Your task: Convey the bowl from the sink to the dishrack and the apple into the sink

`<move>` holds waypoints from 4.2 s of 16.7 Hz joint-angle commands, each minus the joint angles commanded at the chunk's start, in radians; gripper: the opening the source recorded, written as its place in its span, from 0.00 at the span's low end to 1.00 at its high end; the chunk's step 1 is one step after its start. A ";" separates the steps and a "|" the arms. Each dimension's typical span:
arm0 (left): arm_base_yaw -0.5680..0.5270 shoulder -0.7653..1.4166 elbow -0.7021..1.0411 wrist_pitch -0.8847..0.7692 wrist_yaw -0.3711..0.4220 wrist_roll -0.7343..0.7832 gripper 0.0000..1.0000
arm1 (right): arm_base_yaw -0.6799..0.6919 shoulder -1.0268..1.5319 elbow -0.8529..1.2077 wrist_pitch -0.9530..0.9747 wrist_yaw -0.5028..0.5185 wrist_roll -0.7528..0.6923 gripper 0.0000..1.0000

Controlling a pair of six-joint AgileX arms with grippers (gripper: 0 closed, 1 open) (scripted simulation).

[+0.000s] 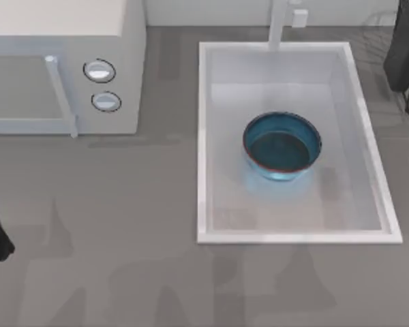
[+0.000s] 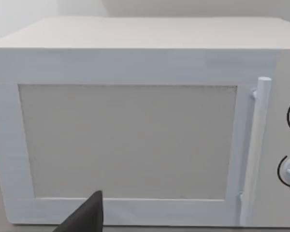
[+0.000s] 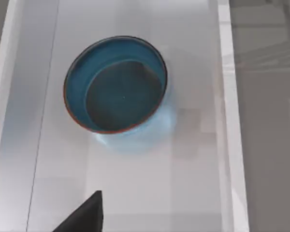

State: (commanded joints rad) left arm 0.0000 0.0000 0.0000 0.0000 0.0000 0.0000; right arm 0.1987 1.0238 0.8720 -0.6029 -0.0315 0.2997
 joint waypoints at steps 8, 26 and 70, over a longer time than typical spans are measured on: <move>0.000 0.000 0.000 0.000 0.000 0.000 1.00 | 0.171 0.918 0.799 -0.480 -0.021 0.188 1.00; 0.000 0.000 0.000 0.000 0.000 0.000 1.00 | 0.318 1.653 1.659 -0.651 0.142 0.239 1.00; 0.000 0.000 0.000 0.000 0.000 0.000 1.00 | 0.444 1.522 1.458 -0.588 0.151 0.365 0.00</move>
State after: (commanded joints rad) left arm 0.0000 0.0000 0.0000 0.0000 0.0000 0.0000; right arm 0.6424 2.5463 2.3297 -1.1911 0.1195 0.6644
